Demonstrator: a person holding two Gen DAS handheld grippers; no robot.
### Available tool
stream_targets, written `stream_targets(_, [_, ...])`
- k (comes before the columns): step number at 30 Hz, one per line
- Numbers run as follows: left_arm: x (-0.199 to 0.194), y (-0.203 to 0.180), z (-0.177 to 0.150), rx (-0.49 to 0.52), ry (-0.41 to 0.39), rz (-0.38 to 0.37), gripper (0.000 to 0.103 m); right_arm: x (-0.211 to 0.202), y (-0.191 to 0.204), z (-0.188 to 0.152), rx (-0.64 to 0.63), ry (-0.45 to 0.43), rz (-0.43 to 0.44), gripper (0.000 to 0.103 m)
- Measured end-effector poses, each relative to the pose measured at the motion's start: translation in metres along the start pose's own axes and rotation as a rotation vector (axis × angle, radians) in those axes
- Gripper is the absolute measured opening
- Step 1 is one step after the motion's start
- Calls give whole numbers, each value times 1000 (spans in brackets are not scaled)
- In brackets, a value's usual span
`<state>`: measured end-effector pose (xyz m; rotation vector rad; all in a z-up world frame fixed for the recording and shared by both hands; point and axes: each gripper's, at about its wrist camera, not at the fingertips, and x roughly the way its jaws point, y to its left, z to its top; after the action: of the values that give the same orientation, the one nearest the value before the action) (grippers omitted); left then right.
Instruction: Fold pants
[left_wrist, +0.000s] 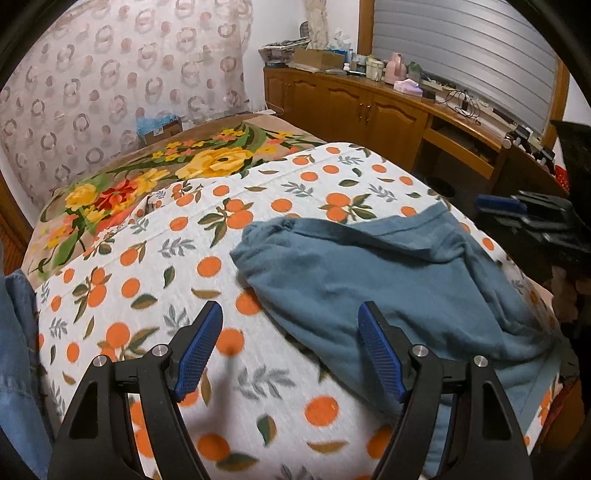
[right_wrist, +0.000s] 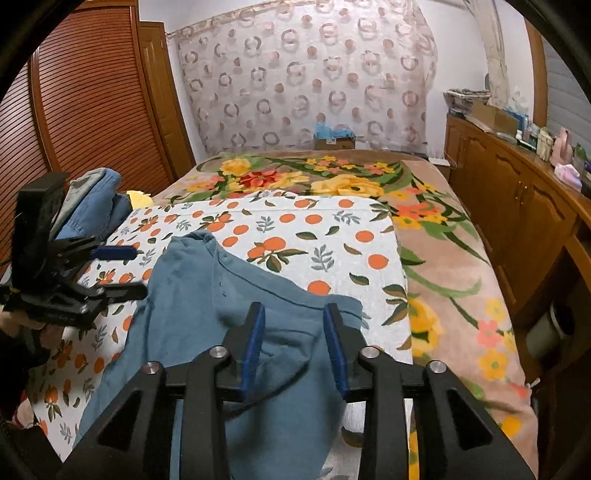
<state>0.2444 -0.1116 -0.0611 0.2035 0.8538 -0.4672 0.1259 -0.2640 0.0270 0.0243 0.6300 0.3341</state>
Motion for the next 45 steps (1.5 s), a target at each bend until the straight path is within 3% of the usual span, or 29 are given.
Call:
stream_targets(13, [25,16,2,-56,24,-9,77,32,-14,-1,2,114,0,36])
stream_targets(14, [25,17,2,-58,24,-11,77,33,-14,0,-1,114,-1,29])
stream_targets(15, [25,18,2,-59,25,-13,77,33,-14,1,-5,110,1,11])
stream_targets(18, [25,18,2,-56,21,-12,77,30,-11,5,-27,85,12,3])
stream_targets(25, [26,18,2,-58,13,-14,77,17,-25,17,-27,10,-66,2])
stream_targets(32, [16,14,7,-50,-11,-21,77,28,-30,18,-36,30,-140,3])
stream_targets(37, [8,6,8,-30,-20,-23,77,37,-27,17,-19,50,-146,3])
stream_targets(42, [0,2,4,-23,-28,-25,77,26,-29,18,-1,44,-144,23])
stream_targets(45, [-8,-3,1,-18,-36,-28,77,12,-25,12,-1,33,-145,28])
